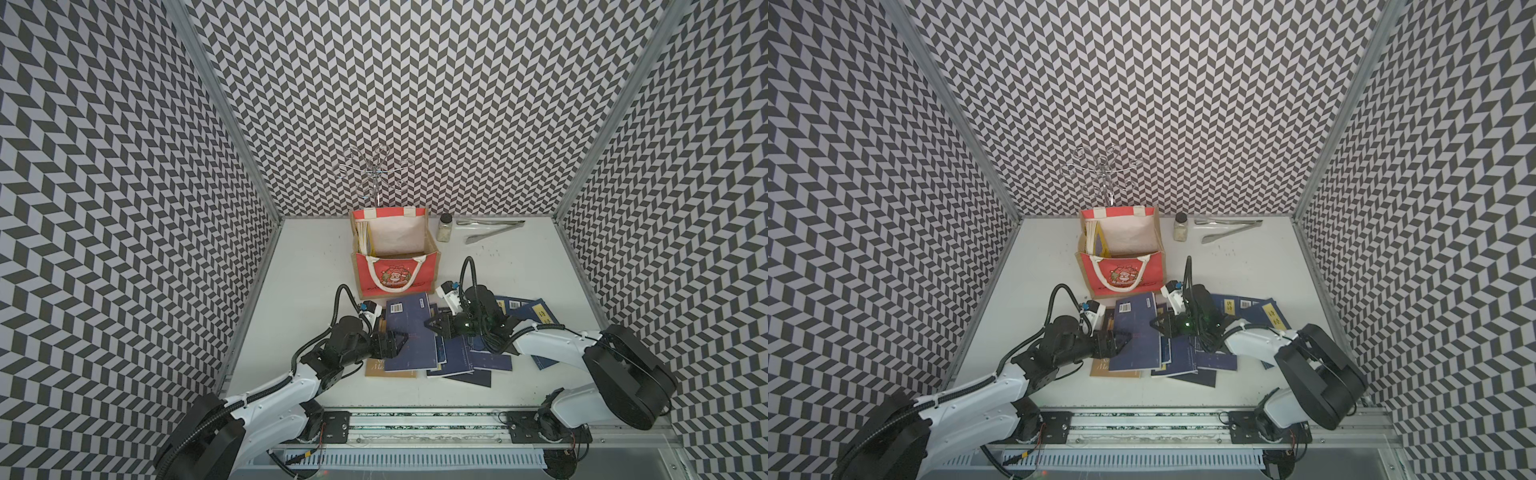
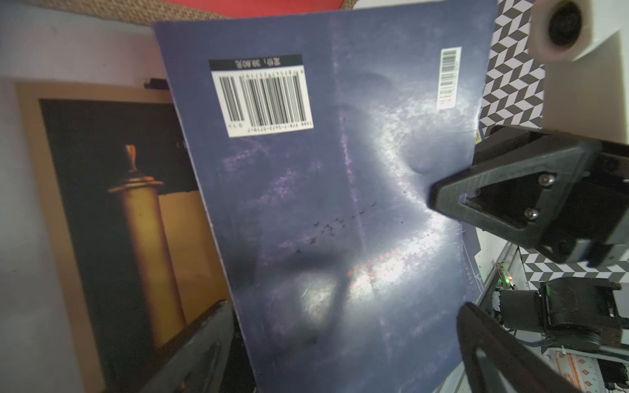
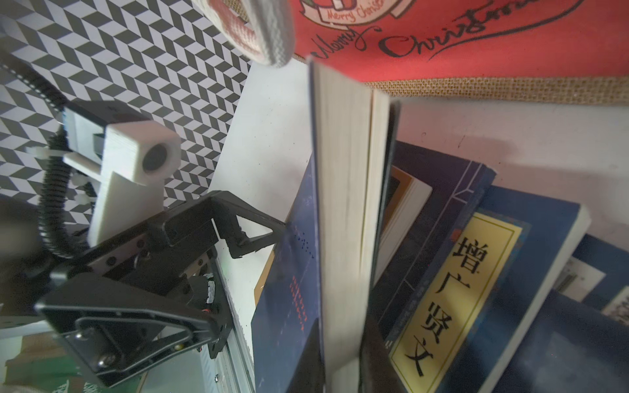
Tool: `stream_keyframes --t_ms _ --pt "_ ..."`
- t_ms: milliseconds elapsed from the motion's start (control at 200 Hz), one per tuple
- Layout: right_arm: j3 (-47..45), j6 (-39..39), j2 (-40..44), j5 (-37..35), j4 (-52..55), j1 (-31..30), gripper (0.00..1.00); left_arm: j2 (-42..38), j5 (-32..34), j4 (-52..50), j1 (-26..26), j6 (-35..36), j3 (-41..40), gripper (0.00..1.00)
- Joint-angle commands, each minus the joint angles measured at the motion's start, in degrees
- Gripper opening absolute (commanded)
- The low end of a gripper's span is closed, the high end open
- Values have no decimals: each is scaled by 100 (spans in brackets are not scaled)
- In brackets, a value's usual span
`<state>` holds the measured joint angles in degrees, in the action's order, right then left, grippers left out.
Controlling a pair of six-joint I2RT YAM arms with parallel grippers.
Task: Put the books into the canvas bag
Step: Pick up the book from the book.
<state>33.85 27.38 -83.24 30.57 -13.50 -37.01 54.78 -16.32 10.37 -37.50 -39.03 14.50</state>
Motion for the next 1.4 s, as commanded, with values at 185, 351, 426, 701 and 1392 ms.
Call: stream_keyframes --t_ms 185,351,426,701,1392 --pt "-57 -1396 537 1081 -201 63 0 -1045 548 -2059 -23 202 1199 100" --pt "-370 -2090 1153 1443 -372 50 0 -912 527 -3103 -13 920 2430 100" --pt "-463 -2172 1314 1776 -726 51 0 -652 319 -3464 -18 1395 2977 100" --pt "-91 -3324 1211 2984 -709 63 0 -122 -161 -3975 -8 2908 3772 99" --pt "665 -3634 1068 4942 -624 1016 0 -500 -590 -4036 10 3307 3807 100"
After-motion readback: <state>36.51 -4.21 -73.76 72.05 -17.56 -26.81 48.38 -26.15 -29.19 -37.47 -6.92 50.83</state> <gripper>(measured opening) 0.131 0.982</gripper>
